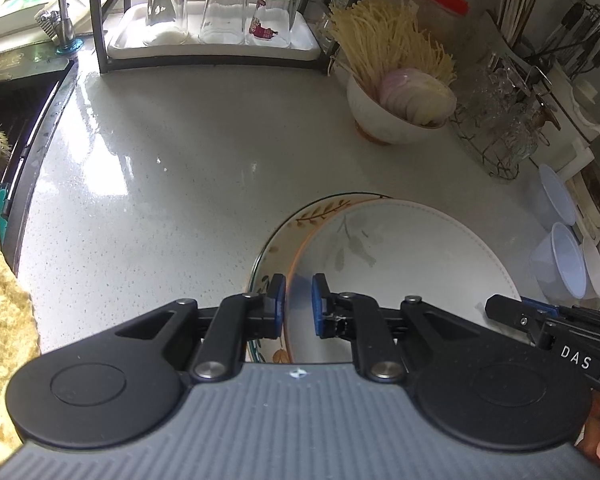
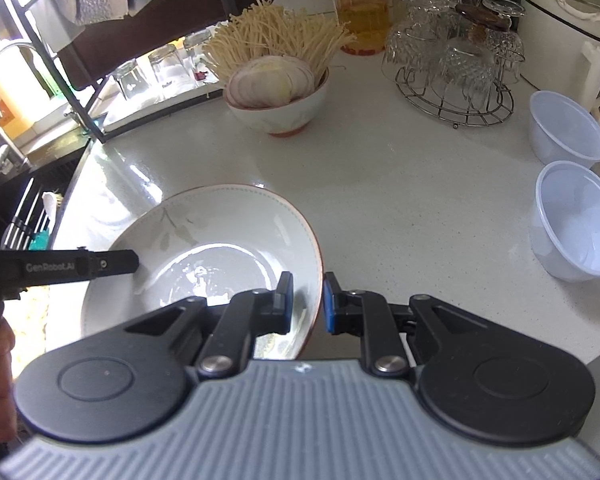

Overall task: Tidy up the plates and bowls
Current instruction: 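Lower the white plate onto the counter and open both tools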

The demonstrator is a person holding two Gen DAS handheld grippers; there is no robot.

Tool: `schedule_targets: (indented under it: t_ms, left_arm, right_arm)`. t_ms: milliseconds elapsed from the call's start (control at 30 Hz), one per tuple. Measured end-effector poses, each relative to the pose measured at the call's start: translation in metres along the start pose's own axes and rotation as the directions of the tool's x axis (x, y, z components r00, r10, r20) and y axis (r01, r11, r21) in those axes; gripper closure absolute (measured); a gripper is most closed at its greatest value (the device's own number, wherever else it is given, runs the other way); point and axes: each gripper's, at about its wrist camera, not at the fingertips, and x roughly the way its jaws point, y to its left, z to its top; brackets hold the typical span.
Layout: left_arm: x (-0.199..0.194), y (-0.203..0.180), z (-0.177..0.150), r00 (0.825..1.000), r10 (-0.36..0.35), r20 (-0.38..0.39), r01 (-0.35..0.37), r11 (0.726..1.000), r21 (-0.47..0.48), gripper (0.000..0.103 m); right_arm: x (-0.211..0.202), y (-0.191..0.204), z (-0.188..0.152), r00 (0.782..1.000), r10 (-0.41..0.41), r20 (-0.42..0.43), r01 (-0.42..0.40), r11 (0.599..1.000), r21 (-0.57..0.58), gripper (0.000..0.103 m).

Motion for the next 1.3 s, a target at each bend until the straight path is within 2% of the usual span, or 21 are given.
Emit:
schedule_targets:
  t_ms: [133, 367, 500, 567, 667, 933, 1200, 1233, 1300]
  left_arm:
    - [0.007, -0.005, 0.000, 1.000, 0.020, -0.017, -0.019, 0.999, 0.044, 0.086]
    - [0.015, -0.008, 0.004, 1.000, 0.013, -0.025, -0.011, 0.995, 0.104, 0.082]
    - [0.017, -0.014, 0.009, 0.999, -0.010, -0.042, 0.017, 0.987, 0.162, 0.066]
    - [0.017, -0.017, 0.010, 0.998, -0.022, -0.053, 0.031, 0.983, 0.183, 0.053]
    - [0.016, -0.014, 0.013, 0.996, -0.055, -0.076, 0.067, 0.984, 0.165, 0.043]
    - [0.011, -0.011, 0.020, 0.990, -0.066, -0.127, 0.084, 0.986, 0.145, 0.040]
    - [0.005, -0.001, 0.030, 0.986, -0.082, -0.144, 0.091, 0.994, 0.054, 0.040]
    - [0.005, 0.000, 0.031, 0.985, -0.083, -0.152, 0.092, 0.994, 0.051, 0.034]
    - [0.004, 0.001, 0.034, 0.981, -0.096, -0.168, 0.102, 0.994, 0.032, 0.033]
  right_arm:
    - [0.001, 0.001, 0.001, 1.000, -0.005, -0.020, 0.005, 1.000, 0.007, 0.084]
    - [0.004, 0.007, 0.002, 0.999, -0.048, -0.011, 0.048, 0.999, -0.005, 0.085]
    - [0.008, 0.010, 0.003, 0.998, -0.068, -0.017, 0.067, 0.998, -0.006, 0.084]
    - [0.009, 0.011, 0.004, 0.997, -0.070, -0.021, 0.071, 0.997, 0.005, 0.083]
    - [0.012, 0.012, 0.005, 0.997, -0.078, -0.028, 0.078, 0.997, 0.024, 0.083]
    - [0.015, 0.006, 0.005, 0.999, -0.040, -0.032, 0.043, 0.994, 0.099, 0.083]
    - [0.017, 0.000, 0.009, 0.999, 0.012, -0.030, -0.008, 0.992, 0.129, 0.083]
    - [0.019, 0.000, 0.010, 0.999, 0.019, -0.031, -0.015, 0.992, 0.127, 0.083]
    - [0.023, -0.001, 0.010, 0.999, 0.027, -0.036, -0.022, 0.991, 0.130, 0.083]
